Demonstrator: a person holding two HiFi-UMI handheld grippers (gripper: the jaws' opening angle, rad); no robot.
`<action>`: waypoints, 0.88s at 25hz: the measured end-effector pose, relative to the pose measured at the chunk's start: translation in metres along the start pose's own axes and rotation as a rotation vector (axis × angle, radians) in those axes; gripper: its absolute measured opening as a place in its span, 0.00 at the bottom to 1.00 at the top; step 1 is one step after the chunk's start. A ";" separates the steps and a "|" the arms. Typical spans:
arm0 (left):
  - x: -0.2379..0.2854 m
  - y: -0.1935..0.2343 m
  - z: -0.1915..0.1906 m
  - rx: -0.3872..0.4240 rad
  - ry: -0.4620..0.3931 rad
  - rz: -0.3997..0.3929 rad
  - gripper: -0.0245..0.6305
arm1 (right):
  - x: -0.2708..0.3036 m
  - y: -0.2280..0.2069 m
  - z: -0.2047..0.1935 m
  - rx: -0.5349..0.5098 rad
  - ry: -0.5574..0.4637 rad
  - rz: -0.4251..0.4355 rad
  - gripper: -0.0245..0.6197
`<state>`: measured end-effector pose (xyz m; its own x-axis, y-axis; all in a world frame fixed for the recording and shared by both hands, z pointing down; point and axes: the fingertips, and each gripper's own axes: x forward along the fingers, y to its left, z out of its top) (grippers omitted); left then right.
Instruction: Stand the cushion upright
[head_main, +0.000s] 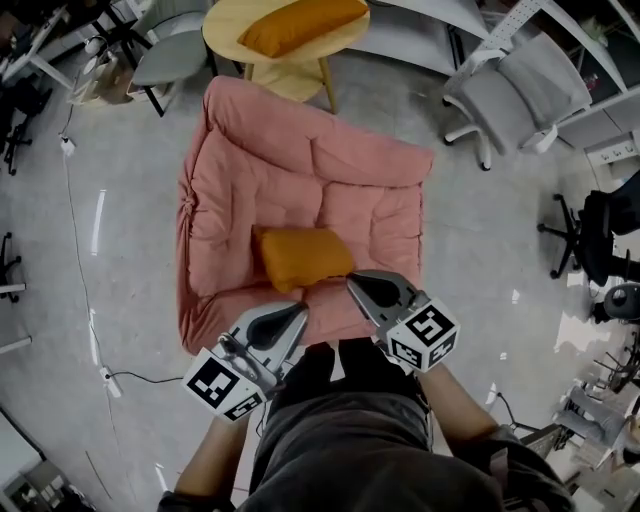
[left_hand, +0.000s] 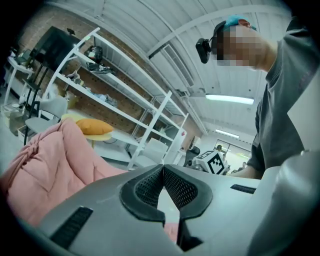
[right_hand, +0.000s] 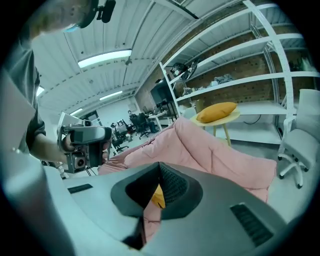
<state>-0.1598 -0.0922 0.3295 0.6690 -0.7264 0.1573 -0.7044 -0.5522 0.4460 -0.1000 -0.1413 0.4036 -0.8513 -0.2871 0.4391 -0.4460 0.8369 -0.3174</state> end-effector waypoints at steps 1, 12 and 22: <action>0.003 -0.001 0.004 0.009 0.000 -0.005 0.05 | -0.004 -0.001 0.005 -0.003 -0.009 -0.006 0.06; 0.022 -0.016 0.022 0.033 -0.002 -0.020 0.06 | -0.031 -0.013 0.030 -0.037 -0.020 -0.034 0.06; 0.022 -0.017 0.020 0.035 0.000 -0.018 0.05 | -0.034 -0.013 0.031 -0.046 -0.014 -0.032 0.06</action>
<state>-0.1379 -0.1075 0.3077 0.6819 -0.7160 0.1498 -0.7000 -0.5792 0.4177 -0.0739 -0.1565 0.3666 -0.8409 -0.3205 0.4362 -0.4601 0.8477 -0.2641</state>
